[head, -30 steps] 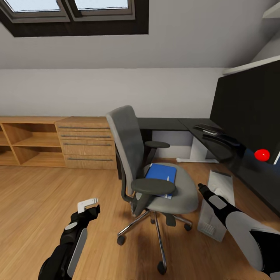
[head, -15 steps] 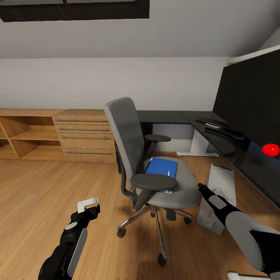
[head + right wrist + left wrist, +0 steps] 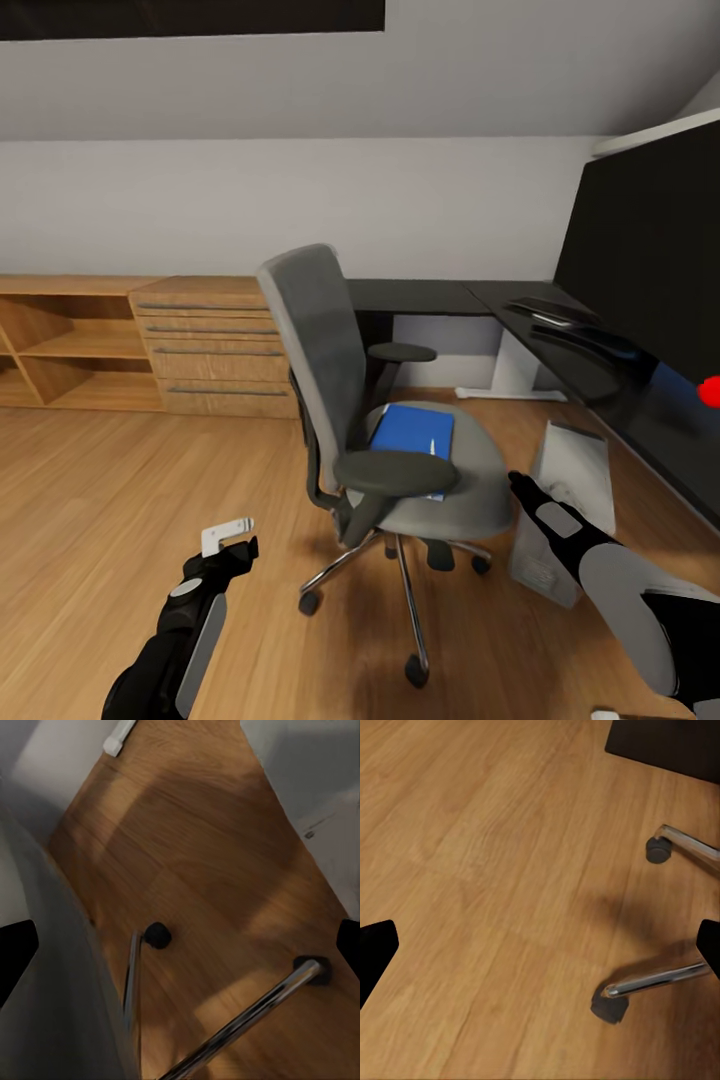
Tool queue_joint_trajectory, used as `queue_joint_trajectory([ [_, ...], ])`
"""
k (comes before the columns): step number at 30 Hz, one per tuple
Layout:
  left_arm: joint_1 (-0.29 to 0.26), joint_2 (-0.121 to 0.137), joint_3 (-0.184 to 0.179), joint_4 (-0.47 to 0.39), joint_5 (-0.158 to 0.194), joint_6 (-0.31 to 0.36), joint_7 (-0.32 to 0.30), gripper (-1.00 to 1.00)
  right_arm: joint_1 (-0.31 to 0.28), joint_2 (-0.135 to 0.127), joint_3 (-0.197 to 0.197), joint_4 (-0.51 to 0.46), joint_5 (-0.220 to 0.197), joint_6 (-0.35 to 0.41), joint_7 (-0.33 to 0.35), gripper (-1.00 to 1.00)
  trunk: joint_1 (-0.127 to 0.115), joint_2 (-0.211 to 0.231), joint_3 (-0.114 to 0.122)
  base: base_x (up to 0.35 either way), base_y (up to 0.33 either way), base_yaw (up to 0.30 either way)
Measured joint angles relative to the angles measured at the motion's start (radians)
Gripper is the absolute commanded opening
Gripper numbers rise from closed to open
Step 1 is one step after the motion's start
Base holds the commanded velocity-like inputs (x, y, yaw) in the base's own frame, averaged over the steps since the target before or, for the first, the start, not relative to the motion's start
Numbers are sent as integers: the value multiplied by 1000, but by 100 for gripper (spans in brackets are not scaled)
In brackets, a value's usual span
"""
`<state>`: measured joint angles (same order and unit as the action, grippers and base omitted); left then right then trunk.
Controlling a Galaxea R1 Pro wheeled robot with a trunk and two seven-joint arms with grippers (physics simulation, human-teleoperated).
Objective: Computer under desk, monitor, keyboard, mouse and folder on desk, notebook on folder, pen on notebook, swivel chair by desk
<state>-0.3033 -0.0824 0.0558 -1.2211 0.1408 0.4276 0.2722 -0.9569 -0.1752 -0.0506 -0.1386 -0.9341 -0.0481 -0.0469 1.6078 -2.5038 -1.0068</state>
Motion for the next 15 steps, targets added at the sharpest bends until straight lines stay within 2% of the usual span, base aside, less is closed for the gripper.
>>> queue_joint_trajectory([
  [8, 0, 0, -1, 8, 0, 1, 0, 100, 0, 0, -2, 0, 1, 0, 0, 100, 0, 0, 0, 164, 0, 0],
  [15, 0, 0, -1, 9, 0, 0, 1, 100, 0, 0, -1, 0, 3, -1, 0, 100, 0, 0, 0, 27, 0, 13],
])
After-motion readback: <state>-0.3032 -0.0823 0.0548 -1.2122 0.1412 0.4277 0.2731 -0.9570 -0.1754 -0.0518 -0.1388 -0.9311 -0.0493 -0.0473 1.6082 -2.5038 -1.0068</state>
